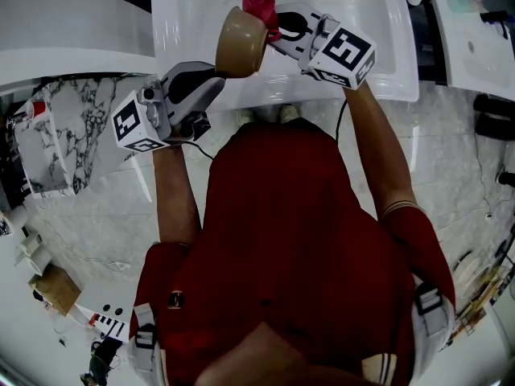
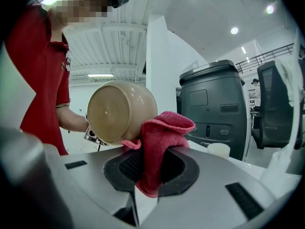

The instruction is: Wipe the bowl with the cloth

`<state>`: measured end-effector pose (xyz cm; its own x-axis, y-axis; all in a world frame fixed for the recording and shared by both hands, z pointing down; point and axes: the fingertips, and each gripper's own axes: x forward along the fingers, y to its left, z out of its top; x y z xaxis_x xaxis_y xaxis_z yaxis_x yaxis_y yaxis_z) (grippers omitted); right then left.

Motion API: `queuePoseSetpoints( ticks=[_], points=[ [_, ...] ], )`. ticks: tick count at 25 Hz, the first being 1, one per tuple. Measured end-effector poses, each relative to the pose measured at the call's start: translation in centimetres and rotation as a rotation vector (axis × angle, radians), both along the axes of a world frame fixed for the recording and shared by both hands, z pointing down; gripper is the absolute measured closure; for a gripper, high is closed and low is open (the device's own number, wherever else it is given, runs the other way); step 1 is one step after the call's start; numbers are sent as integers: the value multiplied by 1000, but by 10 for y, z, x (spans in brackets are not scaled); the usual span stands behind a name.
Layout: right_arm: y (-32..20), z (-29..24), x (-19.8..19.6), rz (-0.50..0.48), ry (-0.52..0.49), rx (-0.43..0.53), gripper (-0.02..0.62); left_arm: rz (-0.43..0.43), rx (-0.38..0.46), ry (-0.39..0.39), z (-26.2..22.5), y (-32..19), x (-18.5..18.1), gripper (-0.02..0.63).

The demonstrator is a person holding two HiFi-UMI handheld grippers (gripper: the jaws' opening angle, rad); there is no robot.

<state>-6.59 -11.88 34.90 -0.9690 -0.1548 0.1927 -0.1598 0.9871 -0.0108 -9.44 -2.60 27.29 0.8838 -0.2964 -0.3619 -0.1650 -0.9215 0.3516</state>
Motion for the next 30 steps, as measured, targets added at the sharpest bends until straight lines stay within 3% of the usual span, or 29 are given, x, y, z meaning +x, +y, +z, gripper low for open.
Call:
queuePoseSetpoints(
  ticks=[20,30],
  points=[
    [33,29,-18,-36,43,-89,545,-195,-29,71,-7,-28,-1,594],
    [60,33,-31,-120,111,-47,545,-273,-60,62,-2,-37,-4,594]
  ],
)
